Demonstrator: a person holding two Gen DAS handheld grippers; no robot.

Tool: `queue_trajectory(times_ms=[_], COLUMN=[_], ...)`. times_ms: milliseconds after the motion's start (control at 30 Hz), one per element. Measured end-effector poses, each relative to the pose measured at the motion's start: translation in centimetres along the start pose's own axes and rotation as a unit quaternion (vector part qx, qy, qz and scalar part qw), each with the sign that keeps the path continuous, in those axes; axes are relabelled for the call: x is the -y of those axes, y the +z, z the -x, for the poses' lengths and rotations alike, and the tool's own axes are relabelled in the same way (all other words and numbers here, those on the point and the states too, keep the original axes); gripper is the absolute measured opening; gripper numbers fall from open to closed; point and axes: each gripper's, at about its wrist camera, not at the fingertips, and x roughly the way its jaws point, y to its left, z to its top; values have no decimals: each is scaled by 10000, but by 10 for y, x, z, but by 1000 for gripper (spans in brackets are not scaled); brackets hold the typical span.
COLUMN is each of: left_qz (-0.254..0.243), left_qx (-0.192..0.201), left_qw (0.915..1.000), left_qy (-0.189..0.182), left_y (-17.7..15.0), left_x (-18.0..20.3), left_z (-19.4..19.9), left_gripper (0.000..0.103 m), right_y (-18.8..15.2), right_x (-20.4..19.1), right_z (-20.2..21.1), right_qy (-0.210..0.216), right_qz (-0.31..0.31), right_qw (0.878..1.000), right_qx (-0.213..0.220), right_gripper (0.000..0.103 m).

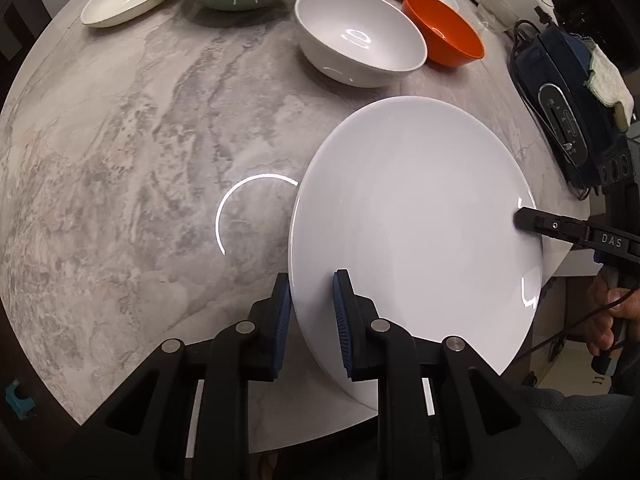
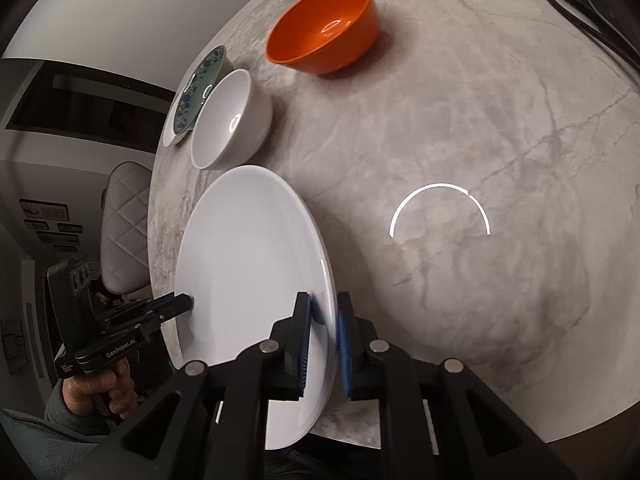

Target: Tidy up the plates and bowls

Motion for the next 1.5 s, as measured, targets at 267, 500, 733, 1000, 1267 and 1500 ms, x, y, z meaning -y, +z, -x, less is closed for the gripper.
queue_trajectory(times_ms=[267,500,733,1000,1267,1500], left_qz=[-19,51,666,1585,1884,1850], left_qx=[37,285,532,1435,1878,1834], left_qw=[9998,9991,9964,9763,9640,9653], left_qy=[195,319,-44,-323,-37,-195], left_y=[50,67,56,37,79,135], left_x=[47,89,72,-11,-152,-226], left_z=[-31,-38,-12,98,176,181], left_gripper=[18,17,56,102,102,100], right_y=[14,32,33,61,123,166], right_x=[41,60,70,55,-38,-117], right_z=[13,15,21,88,121,122], right_qy=[-155,-202,-119,177,832,1010], right_qz=[88,370,527,721,1284,1523], right_qw=[9998,9991,9985,9944,9766,9661], right_qx=[15,-64,-30,758,1511,1823], right_gripper=[15,17,37,71,80,80])
